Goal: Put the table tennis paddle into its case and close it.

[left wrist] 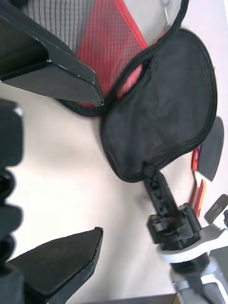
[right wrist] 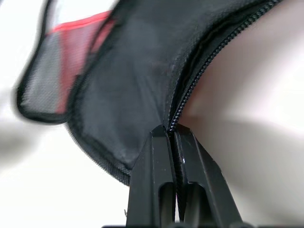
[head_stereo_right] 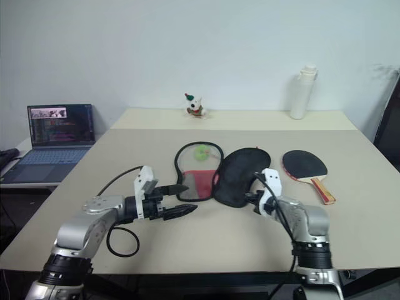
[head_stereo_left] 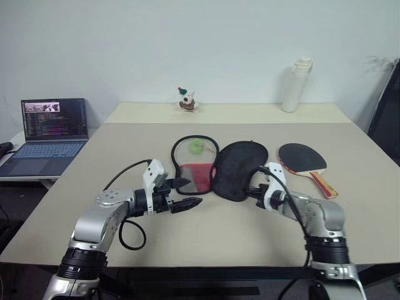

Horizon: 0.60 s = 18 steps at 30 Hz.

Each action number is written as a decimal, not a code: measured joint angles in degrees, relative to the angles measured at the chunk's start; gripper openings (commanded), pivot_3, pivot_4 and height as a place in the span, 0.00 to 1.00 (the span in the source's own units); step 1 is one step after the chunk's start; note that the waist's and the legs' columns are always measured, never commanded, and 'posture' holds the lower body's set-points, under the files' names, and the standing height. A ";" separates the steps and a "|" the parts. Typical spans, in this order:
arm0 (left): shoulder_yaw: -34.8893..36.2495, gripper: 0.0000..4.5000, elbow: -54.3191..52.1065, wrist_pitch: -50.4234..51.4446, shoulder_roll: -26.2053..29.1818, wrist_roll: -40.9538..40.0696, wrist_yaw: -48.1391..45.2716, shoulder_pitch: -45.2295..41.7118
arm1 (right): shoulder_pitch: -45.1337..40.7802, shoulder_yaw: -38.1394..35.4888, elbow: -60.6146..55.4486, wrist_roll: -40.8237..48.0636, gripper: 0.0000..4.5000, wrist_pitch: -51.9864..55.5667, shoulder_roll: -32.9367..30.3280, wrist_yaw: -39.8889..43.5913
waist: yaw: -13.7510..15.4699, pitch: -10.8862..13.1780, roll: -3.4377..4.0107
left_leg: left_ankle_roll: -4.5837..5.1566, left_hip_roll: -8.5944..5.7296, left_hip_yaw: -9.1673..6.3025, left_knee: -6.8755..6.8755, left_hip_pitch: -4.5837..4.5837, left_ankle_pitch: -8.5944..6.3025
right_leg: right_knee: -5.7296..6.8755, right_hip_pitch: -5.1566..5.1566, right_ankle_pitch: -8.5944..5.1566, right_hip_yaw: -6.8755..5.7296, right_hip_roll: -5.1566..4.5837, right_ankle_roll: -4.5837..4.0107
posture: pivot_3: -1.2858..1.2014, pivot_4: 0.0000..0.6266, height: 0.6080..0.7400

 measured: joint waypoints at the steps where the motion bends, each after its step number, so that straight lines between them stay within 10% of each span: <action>1: -0.28 1.00 -0.06 -0.01 -0.10 -0.01 -0.06 -0.01 | 0.00 -0.27 0.01 0.27 0.00 0.83 -1.69 0.85 | -0.03 0.00 0.00 | 0.00 0.00 0.00 0.00 0.00 0.00 | 0.00 0.00 -0.01 0.00 0.01 0.01 | 0.52 0.24 1.00; 15: -2.40 1.00 1.15 -2.42 -1.70 0.47 0.67 -1.36 | -4.57 1.93 8.40 0.57 0.00 0.26 -13.93 9.82 | -0.15 0.02 -0.04 | 0.06 0.04 0.03 -0.01 -0.02 -0.03 | -0.05 0.00 -0.15 0.03 0.09 0.25 | 0.52 0.24 1.00; 18: -2.44 1.00 1.48 -2.94 -2.04 0.82 1.07 -1.68 | -5.30 2.76 10.29 -0.49 0.14 -1.45 -13.89 9.76 | -0.11 0.03 -0.05 | 0.06 0.03 0.04 0.00 -0.03 -0.03 | -0.07 0.00 -0.14 0.04 0.07 0.25 | 0.52 0.24 1.00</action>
